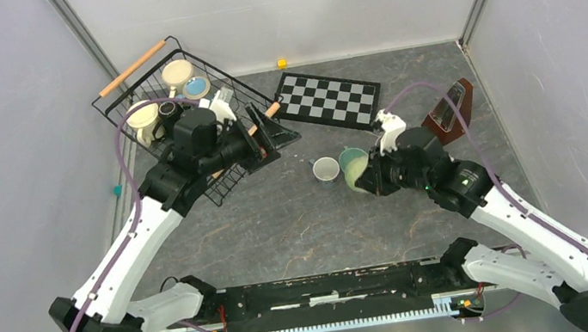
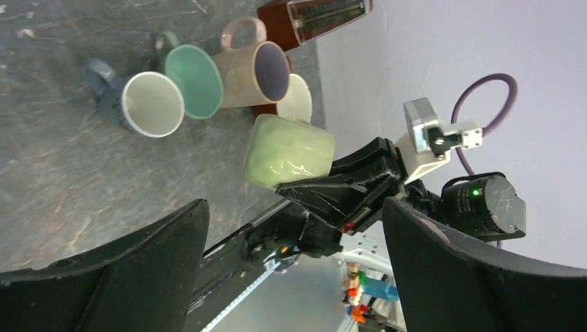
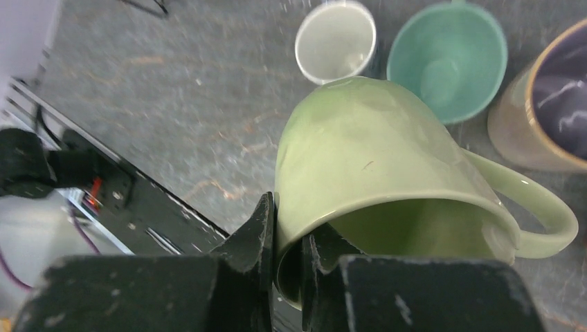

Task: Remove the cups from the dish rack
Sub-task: Place the cup at the center of the board.

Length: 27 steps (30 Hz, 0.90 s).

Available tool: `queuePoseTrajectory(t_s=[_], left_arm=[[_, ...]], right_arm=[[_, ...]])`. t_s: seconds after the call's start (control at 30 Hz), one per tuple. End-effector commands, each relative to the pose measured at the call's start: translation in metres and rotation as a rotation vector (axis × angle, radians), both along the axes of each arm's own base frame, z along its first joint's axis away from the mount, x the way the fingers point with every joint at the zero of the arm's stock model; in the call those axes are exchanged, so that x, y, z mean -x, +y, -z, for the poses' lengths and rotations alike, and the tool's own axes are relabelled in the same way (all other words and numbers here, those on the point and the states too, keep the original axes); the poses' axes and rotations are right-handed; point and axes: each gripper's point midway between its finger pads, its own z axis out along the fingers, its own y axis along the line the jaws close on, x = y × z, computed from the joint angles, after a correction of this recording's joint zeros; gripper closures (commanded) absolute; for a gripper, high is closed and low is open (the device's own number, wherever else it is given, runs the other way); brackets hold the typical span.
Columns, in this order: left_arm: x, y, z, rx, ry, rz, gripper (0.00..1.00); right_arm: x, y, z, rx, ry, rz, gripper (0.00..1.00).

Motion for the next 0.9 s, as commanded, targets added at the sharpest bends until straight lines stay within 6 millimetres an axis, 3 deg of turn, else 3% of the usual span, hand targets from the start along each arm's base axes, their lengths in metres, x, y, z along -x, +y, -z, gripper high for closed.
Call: queuePoseTrajectory(t_s=[0.0,0.23,0.47,0.87], left_arm=[[0.009,0.025,0.017,-0.150,-0.069,-0.025,0.00],[0.016,0.040,0.013,-0.193,-0.109,-0.052,0.00],[0.018,0.043,0.014,-0.202,-0.116,-0.055,0.00],[0.016,0.043,0.017,-0.214,-0.116,-0.051,0.00]], right_arm=[[0.004,0.003,0.019,0.104,-0.027,0.015,1.00],[0.016,0.036,0.058,0.286,-0.012,-0.023,1.00],[0.015,0.045,0.092,0.392,0.029,-0.044,1.00],[0.002,0.061,0.104,0.463,0.036,-0.066,1.00]])
